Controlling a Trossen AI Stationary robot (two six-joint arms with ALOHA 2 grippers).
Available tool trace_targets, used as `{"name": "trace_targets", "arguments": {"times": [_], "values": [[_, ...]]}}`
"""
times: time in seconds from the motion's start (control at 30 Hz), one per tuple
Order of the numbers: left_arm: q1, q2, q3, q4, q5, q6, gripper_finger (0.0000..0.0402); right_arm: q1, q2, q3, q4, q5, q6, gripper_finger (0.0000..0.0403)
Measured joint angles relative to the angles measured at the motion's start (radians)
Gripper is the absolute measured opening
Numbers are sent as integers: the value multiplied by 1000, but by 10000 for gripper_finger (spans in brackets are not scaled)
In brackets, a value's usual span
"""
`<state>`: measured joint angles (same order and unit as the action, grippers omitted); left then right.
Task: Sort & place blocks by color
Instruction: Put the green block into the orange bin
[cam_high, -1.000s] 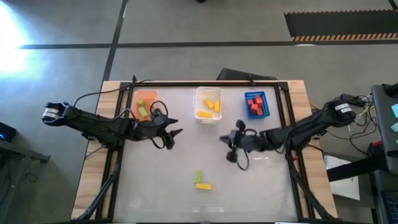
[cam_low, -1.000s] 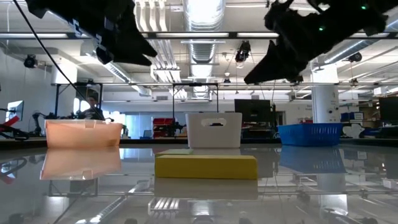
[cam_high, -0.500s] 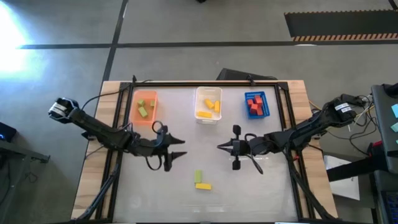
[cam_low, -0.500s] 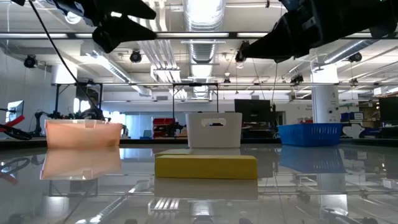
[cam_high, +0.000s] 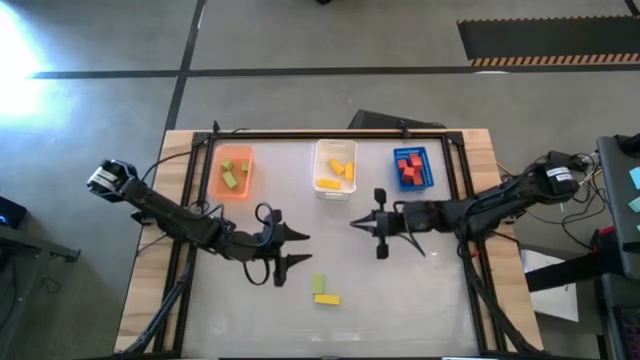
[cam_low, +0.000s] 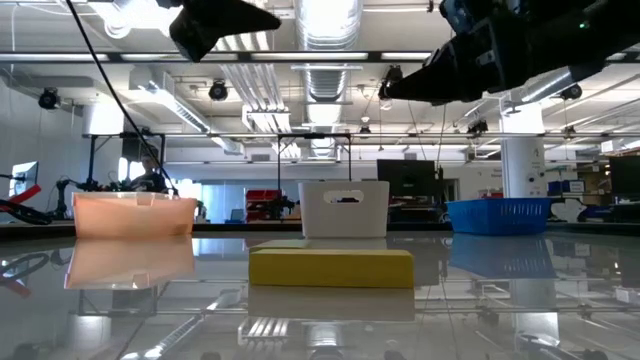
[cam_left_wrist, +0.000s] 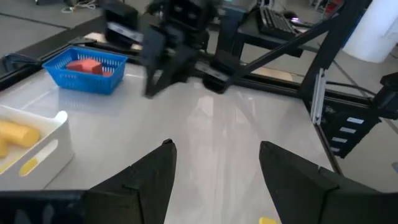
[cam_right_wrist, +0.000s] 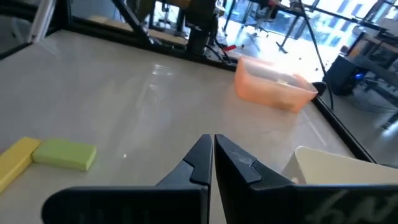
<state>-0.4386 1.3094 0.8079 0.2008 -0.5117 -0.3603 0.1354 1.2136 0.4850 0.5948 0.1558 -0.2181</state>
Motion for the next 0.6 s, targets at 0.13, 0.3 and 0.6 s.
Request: {"name": "trace_targets", "arguments": {"times": [0.13, 0.3, 0.6], "values": [[-2, 14, 19, -8, 6, -3, 215, -90, -12, 0, 25, -97, -16, 9], [-10, 60, 18, -43, 35, -95, 215, -145, -31, 0, 70, -164, -50, 9], [-22, 280, 54, -73, 171, -127, 215, -162, -103, 6, 99, -164, -122, 9]]}}
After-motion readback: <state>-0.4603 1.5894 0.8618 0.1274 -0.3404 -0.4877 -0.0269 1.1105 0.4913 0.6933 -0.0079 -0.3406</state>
